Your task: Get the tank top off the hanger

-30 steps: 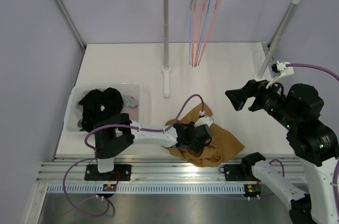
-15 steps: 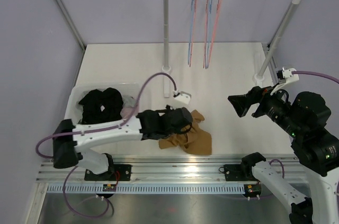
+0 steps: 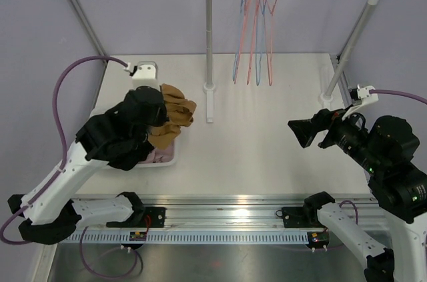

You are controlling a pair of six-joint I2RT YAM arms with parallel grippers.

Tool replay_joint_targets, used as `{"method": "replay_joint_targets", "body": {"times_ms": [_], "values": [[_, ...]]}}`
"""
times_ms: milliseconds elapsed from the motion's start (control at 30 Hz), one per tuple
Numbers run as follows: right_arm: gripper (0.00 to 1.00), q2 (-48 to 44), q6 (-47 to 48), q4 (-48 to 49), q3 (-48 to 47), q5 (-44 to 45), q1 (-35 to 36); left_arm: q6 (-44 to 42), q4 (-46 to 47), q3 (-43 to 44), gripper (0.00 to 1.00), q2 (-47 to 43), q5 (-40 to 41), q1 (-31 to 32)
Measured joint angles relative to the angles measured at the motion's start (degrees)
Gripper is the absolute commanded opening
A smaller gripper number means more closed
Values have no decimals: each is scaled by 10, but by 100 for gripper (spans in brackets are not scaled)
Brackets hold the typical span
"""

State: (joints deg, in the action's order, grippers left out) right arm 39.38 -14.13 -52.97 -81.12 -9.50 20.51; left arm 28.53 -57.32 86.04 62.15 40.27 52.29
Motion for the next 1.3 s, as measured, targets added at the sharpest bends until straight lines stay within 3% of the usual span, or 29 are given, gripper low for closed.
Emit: {"method": "replay_joint_targets", "body": {"times_ms": [267, 533, 833, 933, 1067, 1133, 1233, 1300], "values": [[100, 6, 0, 2, 0, -2, 0, -35, -41, -20, 0, -28, -35, -175], [100, 28, 0, 18, 0, -17, 0, -71, -31, -144, 0, 20, -127, -420], [100, 50, 0, 36, 1, -42, 0, -91, 27, -209, 0, 252, -178, -422], [99, 46, 0, 43, 7, -51, 0, -94, 31, -210, 8, 260, -178, -419], [100, 42, 4, 43, 14, -53, 0, -93, 28, -209, 32, 243, -178, -419], [99, 42, 7, 43, 14, -53, 0, -92, 25, -208, 51, 218, -183, -419], [100, 42, 10, 42, 14, -53, 0, -92, 12, -196, 69, 164, -202, -417], [99, 42, 12, 42, 14, -52, 0, -91, -4, -171, 75, 125, -211, -413]]}}
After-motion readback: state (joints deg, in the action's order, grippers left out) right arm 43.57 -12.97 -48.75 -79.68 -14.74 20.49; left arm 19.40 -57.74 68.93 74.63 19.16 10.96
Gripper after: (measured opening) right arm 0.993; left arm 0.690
